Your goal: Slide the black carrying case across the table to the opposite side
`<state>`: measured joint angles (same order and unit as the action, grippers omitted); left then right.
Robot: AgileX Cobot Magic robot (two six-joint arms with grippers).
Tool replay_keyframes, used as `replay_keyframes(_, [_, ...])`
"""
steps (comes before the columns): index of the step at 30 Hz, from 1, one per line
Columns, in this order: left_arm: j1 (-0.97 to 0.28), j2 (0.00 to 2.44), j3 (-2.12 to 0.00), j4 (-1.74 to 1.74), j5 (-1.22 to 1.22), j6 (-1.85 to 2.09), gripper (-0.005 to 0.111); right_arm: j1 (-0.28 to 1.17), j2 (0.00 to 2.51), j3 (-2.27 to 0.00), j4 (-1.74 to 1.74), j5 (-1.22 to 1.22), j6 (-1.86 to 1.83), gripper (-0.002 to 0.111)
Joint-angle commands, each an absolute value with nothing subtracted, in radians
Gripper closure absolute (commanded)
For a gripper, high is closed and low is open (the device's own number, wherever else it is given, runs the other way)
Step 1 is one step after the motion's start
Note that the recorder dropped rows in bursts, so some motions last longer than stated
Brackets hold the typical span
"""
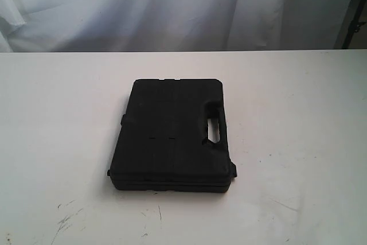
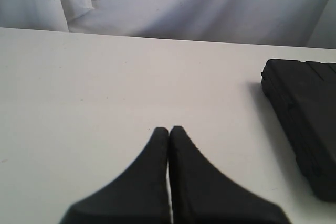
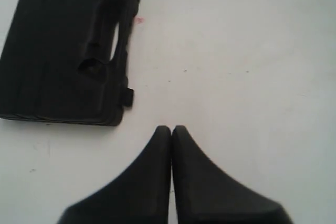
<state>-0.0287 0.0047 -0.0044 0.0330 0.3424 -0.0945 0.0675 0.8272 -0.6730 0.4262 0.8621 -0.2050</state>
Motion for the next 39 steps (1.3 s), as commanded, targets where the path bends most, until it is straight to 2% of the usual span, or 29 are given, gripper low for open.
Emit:
replay_keyframes(1, [-0.036, 0.000, 0.000, 0.037, 0.336, -0.095, 0.107, 0.059, 0.897, -0.714, 0.525, 0.842, -0.237, 0.108])
replay_keyframes(6, [-0.036, 0.000, 0.000, 0.037, 0.336, -0.095, 0.107, 0.094, 0.988, -0.789, 0.525, 0.842, -0.215, 0.108])
replay_keyframes(13, [-0.036, 0.000, 0.000, 0.037, 0.336, -0.095, 0.107, 0.230, 1.156, -0.892, 0.514, 0.824, -0.145, 0.108])
replay_keyframes(23, [-0.036, 0.000, 0.000, 0.037, 0.335, -0.095, 0.107, 0.415, 1.367, -0.996, 0.283, 0.764, 0.131, 0.108])
replay_keyframes(31, [-0.036, 0.000, 0.000, 0.037, 0.335, -0.095, 0.107, 0.493, 1.565, -1.137, 0.224, 0.785, 0.202, 0.108])
replay_keyframes(39, [-0.036, 0.000, 0.000, 0.037, 0.335, -0.095, 0.107, 0.512, 1.727, -1.255, 0.210, 0.790, 0.227, 0.108])
